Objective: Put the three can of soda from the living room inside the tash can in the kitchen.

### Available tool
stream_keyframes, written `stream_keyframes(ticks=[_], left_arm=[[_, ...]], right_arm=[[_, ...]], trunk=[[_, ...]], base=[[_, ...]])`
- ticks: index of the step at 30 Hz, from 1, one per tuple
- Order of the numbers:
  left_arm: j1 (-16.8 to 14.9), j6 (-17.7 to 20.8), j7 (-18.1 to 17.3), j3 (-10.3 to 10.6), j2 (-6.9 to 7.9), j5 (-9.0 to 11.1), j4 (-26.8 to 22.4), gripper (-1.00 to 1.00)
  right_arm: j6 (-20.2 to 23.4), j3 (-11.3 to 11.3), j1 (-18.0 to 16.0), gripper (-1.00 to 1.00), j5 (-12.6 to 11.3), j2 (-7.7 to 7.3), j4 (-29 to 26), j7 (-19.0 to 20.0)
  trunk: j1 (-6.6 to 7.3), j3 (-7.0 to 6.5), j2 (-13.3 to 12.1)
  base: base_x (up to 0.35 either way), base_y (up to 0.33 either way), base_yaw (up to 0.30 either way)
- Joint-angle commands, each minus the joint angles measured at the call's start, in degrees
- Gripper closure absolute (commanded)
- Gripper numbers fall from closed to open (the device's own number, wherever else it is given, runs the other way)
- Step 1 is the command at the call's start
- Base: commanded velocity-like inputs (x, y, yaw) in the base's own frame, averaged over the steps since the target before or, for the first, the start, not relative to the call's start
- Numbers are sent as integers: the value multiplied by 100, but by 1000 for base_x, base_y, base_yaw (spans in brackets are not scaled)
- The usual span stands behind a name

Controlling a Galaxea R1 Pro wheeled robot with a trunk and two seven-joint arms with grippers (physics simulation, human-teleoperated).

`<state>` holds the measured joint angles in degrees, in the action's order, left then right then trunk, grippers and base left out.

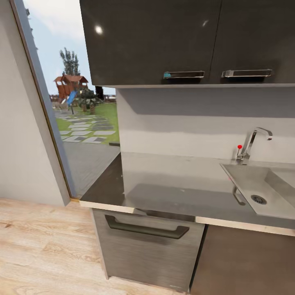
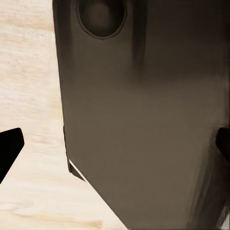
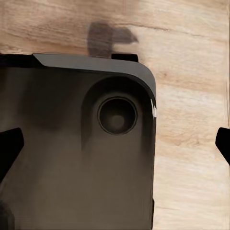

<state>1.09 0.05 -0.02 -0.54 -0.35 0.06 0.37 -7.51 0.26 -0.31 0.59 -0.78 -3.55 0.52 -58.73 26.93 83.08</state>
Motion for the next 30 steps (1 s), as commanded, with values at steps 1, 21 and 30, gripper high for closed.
stream_keyframes(ticks=[1, 21, 30], left_arm=[[-1, -2, -2, 10, -25, -12, -1, -100], [38, -2068, -14, 51, 20, -23, -3632, -100], [838, -2281, -47, 20, 70, 14, -6742, -100]], right_arm=[[-26, -3, -1, -100, 1, -7, -13, 0], [-346, 0, 43, -100, 8, -88, -3077, 244], [-335, -8, 645, -100, 28, -105, -6263, 602]], trunk=[[0, 0, 0], [0, 0, 0], [0, 0, 0]], base=[[0, 0, 0], [0, 0, 0], [0, 0, 0]])
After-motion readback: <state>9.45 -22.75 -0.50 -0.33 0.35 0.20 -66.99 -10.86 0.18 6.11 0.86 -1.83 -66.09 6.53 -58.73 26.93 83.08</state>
